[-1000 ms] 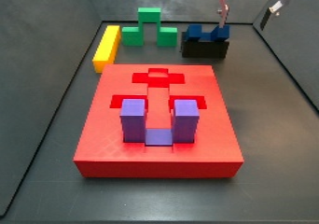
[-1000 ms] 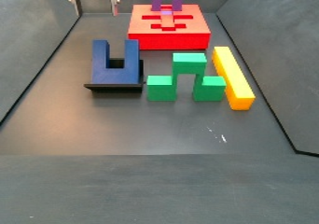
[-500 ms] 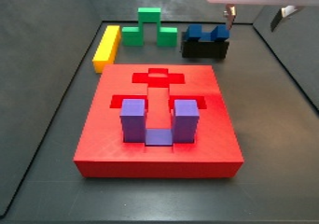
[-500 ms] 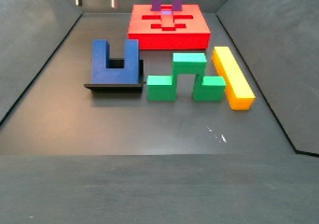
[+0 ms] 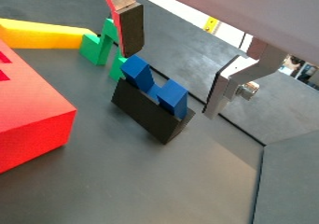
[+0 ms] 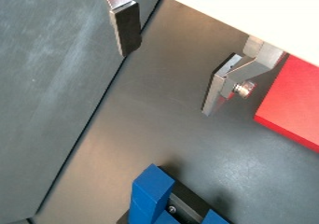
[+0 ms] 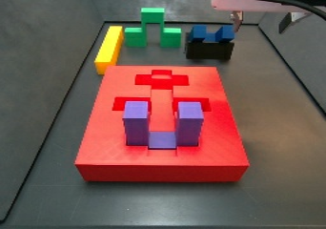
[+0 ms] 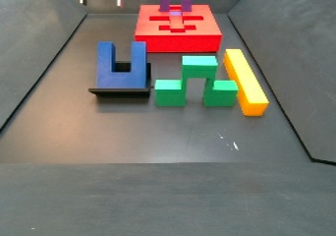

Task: Pick up the blue object. Move up. Place the blue object on the fixture. Regrasp the blue object. Move to above the board. Insert the blue object.
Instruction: Regrasp the blue object.

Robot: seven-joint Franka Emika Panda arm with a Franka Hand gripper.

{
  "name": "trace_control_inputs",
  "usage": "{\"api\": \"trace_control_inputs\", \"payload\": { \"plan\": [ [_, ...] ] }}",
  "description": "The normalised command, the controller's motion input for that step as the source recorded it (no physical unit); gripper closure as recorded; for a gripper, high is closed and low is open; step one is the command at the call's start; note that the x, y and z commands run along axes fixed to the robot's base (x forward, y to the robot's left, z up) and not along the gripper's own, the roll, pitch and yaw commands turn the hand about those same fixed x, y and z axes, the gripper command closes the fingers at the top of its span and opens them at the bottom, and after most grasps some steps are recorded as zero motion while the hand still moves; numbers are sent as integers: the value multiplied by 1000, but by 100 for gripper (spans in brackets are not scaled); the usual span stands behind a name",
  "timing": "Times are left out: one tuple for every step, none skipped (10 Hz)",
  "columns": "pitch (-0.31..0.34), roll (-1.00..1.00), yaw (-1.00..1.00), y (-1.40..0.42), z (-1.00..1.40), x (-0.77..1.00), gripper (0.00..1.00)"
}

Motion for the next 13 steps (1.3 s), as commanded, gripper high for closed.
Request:
{"api": "trace_control_inputs", "payload": {
  "plan": [
    [120, 140, 360, 166, 0, 700, 0],
    [100, 229, 403, 186, 43, 651, 0],
    [109, 274, 391, 246, 26, 626, 0],
    [183, 451, 354, 266, 89, 626, 0],
    [180, 717, 317, 234, 209, 591, 0],
    [186, 720, 329, 234, 151, 563, 0],
    [160, 783, 340, 203, 120, 526, 0],
    [111, 697, 366, 197, 0, 554, 0],
    [63, 437, 274, 214, -171, 714, 0],
    [66, 174, 177, 157, -246, 774, 0],
    [63, 100, 100, 43, -263, 709, 0],
    [43, 69, 63, 3, -306, 626, 0],
    [60, 63, 74, 71, -306, 606, 0]
  ]
}}
